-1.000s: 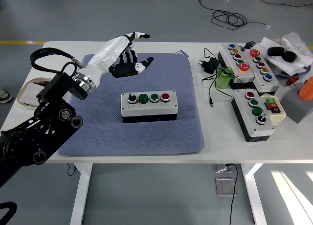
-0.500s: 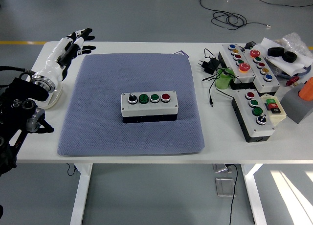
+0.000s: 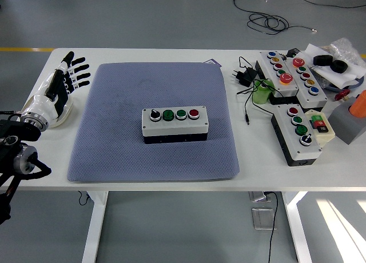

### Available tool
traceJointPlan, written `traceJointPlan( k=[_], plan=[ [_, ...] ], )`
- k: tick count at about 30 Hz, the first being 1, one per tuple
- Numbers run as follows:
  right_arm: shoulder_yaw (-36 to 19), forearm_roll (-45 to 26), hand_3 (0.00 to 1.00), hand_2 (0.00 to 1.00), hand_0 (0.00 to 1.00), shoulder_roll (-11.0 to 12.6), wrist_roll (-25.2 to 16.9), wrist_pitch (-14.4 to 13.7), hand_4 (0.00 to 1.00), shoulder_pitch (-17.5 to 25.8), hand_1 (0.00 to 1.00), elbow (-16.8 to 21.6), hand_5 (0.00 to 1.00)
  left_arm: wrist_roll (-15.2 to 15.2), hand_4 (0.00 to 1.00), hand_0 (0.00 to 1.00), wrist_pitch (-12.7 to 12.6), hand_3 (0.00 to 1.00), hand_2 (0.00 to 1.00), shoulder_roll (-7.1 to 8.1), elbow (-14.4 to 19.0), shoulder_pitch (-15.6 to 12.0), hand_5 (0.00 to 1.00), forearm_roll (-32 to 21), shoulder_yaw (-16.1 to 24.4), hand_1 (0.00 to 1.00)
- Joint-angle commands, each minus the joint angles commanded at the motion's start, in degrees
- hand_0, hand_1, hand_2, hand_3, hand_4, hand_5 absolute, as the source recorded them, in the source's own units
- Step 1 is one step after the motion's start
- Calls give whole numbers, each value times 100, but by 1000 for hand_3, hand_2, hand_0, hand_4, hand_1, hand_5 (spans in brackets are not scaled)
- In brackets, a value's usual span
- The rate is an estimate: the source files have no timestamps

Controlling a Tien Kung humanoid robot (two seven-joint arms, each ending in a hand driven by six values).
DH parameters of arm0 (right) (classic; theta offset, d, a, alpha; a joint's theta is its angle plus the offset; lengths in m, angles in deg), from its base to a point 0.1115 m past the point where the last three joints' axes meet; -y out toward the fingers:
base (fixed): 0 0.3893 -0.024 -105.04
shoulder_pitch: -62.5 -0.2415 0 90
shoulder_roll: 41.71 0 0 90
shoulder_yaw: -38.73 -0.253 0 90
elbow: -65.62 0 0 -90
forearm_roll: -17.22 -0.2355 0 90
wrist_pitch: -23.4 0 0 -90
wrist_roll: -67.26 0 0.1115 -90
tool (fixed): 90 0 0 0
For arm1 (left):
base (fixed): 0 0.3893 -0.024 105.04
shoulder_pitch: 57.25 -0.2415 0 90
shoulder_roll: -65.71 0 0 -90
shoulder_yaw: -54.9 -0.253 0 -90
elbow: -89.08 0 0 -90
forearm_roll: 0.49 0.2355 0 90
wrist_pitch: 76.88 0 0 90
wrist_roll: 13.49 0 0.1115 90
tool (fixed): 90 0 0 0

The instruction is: Pick up the button,place it on the desk,press the button,press the button

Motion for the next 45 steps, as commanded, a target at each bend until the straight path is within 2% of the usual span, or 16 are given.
traceJointPlan(
  k=[4, 11, 16, 18, 25, 29, 35, 45],
  plan=[
    [5, -1, 751, 817, 787, 9, -2, 11, 412, 18, 797, 0, 479, -122, 716, 789, -75, 831, 838, 29, 192, -206, 998, -14, 34, 812],
    [53, -36, 751, 817, 787, 17, 2, 31, 412, 67, 797, 0, 479, -83, 711, 790, -68, 827, 838, 81, 617, -607, 998, 83, 248, 807],
    [84, -65, 751, 817, 787, 11, -2, 30, 412, 89, 797, 0, 479, -64, 706, 788, -91, 826, 835, 10, 943, -890, 998, 213, 500, 804],
    [100, -88, 751, 817, 787, 4, -8, 28, 412, 98, 797, 0, 479, -52, 706, 788, -95, 826, 835, -57, 1120, -1033, 998, 319, 600, 804],
    [128, -123, 751, 817, 787, -13, -13, 28, 412, 104, 797, 0, 479, -29, 701, 781, -101, 826, 831, -268, 1455, -1279, 998, 565, 702, 795],
    [153, -158, 751, 817, 787, -11, -17, 30, 412, 90, 797, 0, 479, -35, 701, 781, -113, 826, 831, -367, 1524, -1352, 998, 646, 756, 795],
    [199, -220, 751, 817, 787, -11, -30, 38, 412, 40, 797, 0, 479, -73, 704, 775, -70, 823, 821, -432, 1543, -1357, 998, 692, 830, 790],
    [244, -316, 751, 817, 787, -5, -72, 37, 412, 9, 797, 0, 479, -43, 702, 768, -88, 821, 814, -437, 1502, -1297, 998, 738, 830, 780]
  ],
)
